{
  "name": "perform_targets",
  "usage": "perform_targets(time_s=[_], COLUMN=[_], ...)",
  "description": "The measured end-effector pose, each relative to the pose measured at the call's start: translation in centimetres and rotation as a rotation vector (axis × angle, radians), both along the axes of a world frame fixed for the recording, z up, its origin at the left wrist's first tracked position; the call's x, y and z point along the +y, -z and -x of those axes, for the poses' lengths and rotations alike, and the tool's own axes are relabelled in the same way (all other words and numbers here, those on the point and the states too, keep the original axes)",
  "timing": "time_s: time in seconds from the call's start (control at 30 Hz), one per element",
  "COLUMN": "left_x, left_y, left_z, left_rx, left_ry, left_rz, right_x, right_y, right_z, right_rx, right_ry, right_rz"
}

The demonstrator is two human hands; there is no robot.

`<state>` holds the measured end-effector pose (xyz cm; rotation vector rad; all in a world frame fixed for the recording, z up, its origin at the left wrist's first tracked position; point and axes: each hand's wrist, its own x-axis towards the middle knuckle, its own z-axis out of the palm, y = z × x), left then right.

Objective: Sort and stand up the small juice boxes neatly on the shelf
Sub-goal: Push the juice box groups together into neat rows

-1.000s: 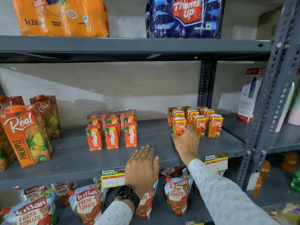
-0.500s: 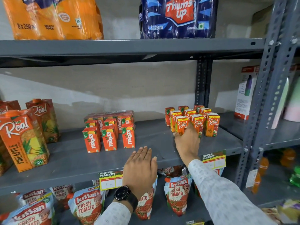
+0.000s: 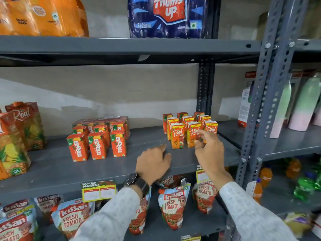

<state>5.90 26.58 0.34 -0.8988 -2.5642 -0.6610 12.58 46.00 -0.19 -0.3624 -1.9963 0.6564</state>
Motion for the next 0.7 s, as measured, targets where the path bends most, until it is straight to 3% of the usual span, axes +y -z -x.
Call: perform_targets(time_s=[0.17,0.3,0.7], left_x=[5.2,6.6,10.4], left_y=[-2.3,-1.9,-0.2], left_z=[2.5,4.6,5.5], left_rx=[-0.299,-0.567,-0.622], left_ry=[0.069,0.120,0.147], left_rz=[-0.375,-0.536,-0.677], right_x=[6.8,10.7,12.7], right_y=[-1.1,-0.7,-0.7], right_z=[-0.5,1.1,3.9], right_rx=[-0.069,-0.221,-0.317], right_ry=[0.057,-0.116,-0.441], right_rz=[0.167,0.417,0.423])
